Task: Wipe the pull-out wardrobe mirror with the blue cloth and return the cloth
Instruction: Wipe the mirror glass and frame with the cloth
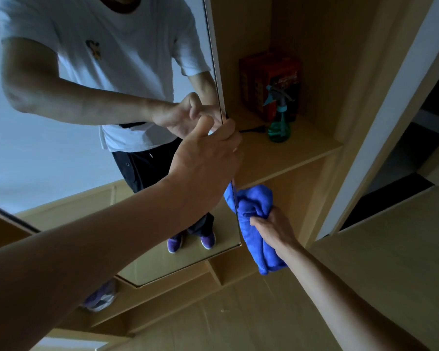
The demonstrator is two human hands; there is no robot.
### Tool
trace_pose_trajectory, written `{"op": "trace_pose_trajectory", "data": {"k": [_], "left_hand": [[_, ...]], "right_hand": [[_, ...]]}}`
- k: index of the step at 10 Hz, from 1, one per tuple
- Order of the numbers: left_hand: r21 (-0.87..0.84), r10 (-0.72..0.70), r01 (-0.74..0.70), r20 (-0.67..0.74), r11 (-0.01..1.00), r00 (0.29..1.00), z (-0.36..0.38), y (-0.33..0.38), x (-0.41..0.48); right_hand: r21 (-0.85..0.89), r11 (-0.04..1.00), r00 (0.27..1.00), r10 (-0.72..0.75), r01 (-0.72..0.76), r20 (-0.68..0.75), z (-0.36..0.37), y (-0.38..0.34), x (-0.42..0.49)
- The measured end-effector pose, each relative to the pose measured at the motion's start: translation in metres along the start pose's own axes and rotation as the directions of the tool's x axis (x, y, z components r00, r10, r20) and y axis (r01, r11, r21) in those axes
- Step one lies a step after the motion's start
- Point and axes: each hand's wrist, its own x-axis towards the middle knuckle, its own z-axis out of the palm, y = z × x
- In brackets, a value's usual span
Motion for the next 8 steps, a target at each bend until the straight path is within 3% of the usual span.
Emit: {"op": "trace_pose_trajectory", "data": {"k": [1, 3, 5, 7, 8], "left_hand": [[0.019, -0.009, 0.010, -0.012, 1.000, 1.000, -0.005, -0.005, -0.001], [-0.036, -0.039, 0.039, -0.004, 0.999, 0.999, -0.010, -0.005, 0.001], [-0.011, -0.130, 0.130, -0.133, 0.991, 0.982, -0.026, -0.033, 0.010], [-0.173, -0.208, 0.187, -0.116, 0.967, 0.971, -0.029, -0.037, 0.015], [-0.159, -0.119, 0.094, -0.155, 0.983, 0.981, -0.026, -0.043, 0.011]], "right_hand": [[-0.022, 0.997, 0.995, -0.078, 0.077, -0.066, -0.009, -0.025, 0.001], [0.098, 0.951, 0.949, -0.276, 0.293, -0.154, -0.036, -0.092, -0.015], [0.180, 0.939, 0.955, -0.274, 0.292, -0.114, -0.037, -0.092, -0.020], [0.123, 0.977, 0.984, -0.171, 0.177, -0.055, -0.030, -0.073, -0.016], [0.049, 0.990, 0.991, -0.132, 0.133, -0.033, -0.030, -0.069, -0.016]]}}
